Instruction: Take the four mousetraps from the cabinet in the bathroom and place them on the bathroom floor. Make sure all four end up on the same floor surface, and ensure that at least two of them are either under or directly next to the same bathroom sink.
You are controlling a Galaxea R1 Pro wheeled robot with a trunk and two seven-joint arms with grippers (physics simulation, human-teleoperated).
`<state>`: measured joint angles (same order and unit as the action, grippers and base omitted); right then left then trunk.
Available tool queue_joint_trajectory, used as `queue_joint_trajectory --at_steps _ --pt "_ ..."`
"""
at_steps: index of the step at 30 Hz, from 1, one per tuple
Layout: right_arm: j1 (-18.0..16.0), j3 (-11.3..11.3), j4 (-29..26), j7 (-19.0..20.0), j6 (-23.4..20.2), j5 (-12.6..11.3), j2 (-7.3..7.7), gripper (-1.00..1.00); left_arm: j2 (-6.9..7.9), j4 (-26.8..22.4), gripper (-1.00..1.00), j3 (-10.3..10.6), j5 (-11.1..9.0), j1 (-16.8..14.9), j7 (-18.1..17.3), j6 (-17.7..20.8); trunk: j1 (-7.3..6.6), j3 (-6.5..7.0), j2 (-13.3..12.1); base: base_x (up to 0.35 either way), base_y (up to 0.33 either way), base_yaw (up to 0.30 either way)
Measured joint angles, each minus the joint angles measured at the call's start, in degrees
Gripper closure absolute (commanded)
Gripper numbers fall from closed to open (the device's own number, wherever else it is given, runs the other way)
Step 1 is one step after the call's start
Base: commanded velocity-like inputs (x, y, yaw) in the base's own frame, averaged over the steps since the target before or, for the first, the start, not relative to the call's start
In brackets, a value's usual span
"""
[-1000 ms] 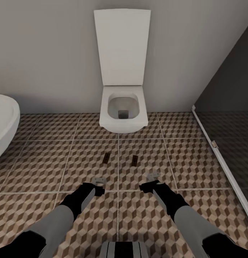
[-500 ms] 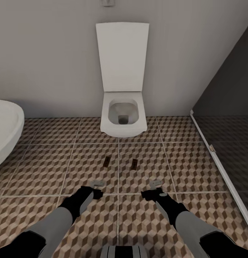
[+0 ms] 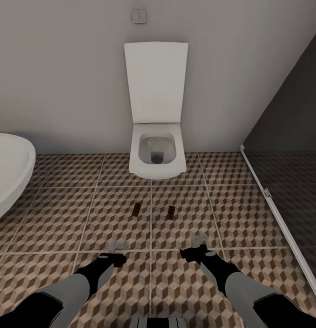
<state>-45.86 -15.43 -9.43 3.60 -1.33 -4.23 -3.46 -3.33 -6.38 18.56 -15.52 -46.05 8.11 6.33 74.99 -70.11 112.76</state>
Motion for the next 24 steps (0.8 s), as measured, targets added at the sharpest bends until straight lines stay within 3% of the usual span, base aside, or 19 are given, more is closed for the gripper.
queue_joint_trajectory --at_steps 4,6,10,24 --pt "0.04 0.03 3.6 0.02 4.22 0.01 0.02 -1.0 0.06 4.37 -1.0 0.01 0.02 0.01 -1.53 -4.38 -0.88 0.97 -1.6 0.0 0.0 0.0" --pt "0.08 -0.03 6.35 -0.03 9.49 0.01 0.03 -1.0 0.05 7.12 -1.0 0.01 -0.02 0.05 -1.96 -6.92 -1.32 1.46 -2.41 0.0 0.0 0.0" --pt "1.08 -0.07 7.85 -0.17 14.33 0.02 0.06 -1.0 -0.01 9.42 -1.0 0.02 -0.02 0.09 -2.19 -8.51 -2.2 2.44 -4.01 0.0 0.0 0.0" --pt "4.7 -0.06 8.37 -0.06 16.72 0.0 1.25 -1.0 0.18 10.34 -1.0 0.02 -0.04 2.29 -2.24 -9.73 -5.27 5.87 -9.63 0.0 0.0 0.0"
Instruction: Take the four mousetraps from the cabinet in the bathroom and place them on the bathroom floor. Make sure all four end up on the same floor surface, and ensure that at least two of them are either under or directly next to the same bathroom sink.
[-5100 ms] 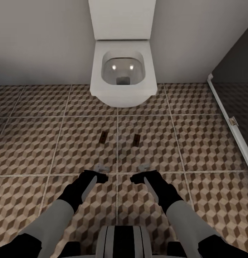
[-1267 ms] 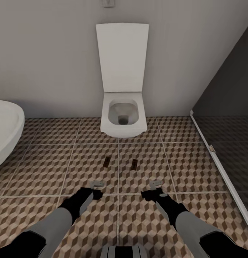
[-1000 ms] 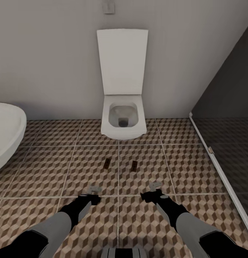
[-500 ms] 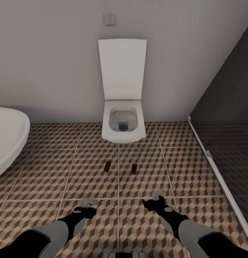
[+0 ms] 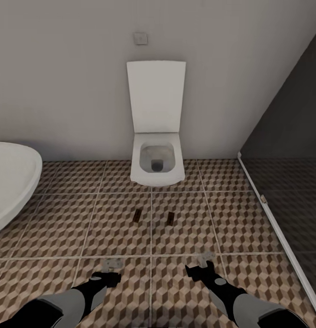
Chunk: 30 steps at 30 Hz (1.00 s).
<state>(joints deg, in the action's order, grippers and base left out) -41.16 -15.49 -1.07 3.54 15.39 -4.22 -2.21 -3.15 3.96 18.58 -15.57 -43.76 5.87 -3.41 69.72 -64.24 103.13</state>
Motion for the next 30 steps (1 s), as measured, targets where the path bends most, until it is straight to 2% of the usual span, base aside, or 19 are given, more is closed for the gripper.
queue_joint_trajectory --at_steps 10,20,30 --pt "1.78 -0.03 0.01 -0.01 2.18 -0.05 0.63 -1.0 0.05 0.02 -1.0 0.0 0.01 1.76 0.01 -0.24 -2.2 2.7 -4.01 0.0 0.0 0.0" --pt "2.88 -0.04 0.02 -0.02 3.15 -0.05 0.71 -1.0 1.9 0.1 -1.0 -0.01 -0.03 4.13 -0.03 -2.5 -4.39 5.43 -8.02 0.0 0.0 0.0" --pt "3.51 -0.04 0.03 -0.03 4.46 -0.06 0.98 -1.0 2.57 0.17 -1.0 -0.05 -0.04 5.47 -0.03 -3.61 -6.59 8.16 -12.03 0.0 0.0 0.0"
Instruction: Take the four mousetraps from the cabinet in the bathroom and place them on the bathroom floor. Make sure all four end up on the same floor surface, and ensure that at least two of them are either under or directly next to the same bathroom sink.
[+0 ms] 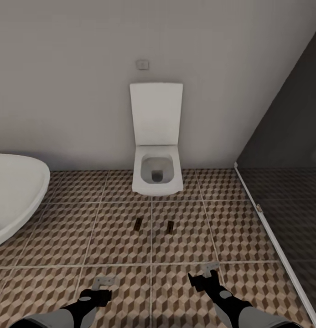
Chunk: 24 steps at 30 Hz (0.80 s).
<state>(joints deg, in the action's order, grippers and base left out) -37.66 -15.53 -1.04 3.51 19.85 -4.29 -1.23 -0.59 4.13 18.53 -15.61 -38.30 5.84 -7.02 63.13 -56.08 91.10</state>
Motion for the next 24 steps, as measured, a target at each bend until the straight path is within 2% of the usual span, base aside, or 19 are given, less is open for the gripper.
queue_joint_trajectory --at_steps 8,18,24 --pt "0.07 0.0 -0.02 0.0 0.2 -0.1 0.95 -1.0 0.26 0.05 -1.0 0.05 0.0 1.46 0.04 -2.2 -1.76 2.19 -3.21 0.0 0.0 0.0" --pt "0.08 0.0 0.0 0.0 0.23 -0.15 1.05 -1.0 0.35 0.05 -1.0 0.01 -0.07 2.74 0.07 -6.77 -3.95 4.92 -7.22 0.0 0.0 0.0" --pt "0.14 0.0 -0.01 0.0 0.23 -0.15 1.05 -1.0 0.41 0.05 -1.0 -0.03 -0.08 3.04 0.09 -7.45 -5.27 6.56 -9.63 0.0 0.0 0.0"
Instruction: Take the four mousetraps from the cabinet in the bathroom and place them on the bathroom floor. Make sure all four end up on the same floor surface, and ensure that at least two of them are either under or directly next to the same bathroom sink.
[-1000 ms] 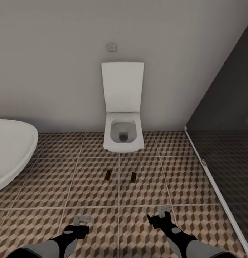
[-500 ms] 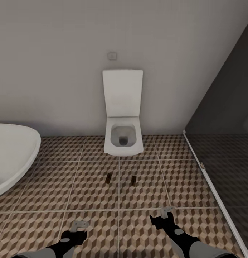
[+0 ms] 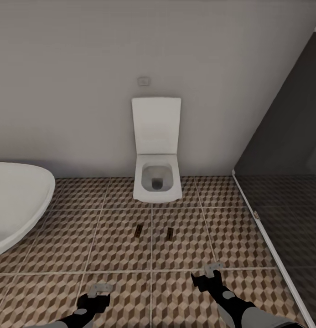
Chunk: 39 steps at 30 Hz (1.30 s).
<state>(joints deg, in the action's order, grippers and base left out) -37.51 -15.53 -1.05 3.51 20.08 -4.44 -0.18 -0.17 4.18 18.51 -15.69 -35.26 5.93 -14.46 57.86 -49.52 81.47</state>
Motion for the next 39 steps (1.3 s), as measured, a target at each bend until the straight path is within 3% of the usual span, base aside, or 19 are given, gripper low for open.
queue_joint_trajectory --at_steps 39 --pt "0.03 0.0 0.08 0.0 0.0 0.0 0.0 -1.0 0.01 0.0 -1.0 -0.01 -0.09 0.27 0.0 -0.07 -8.57 10.22 -15.65 0.0 0.0 -0.025"
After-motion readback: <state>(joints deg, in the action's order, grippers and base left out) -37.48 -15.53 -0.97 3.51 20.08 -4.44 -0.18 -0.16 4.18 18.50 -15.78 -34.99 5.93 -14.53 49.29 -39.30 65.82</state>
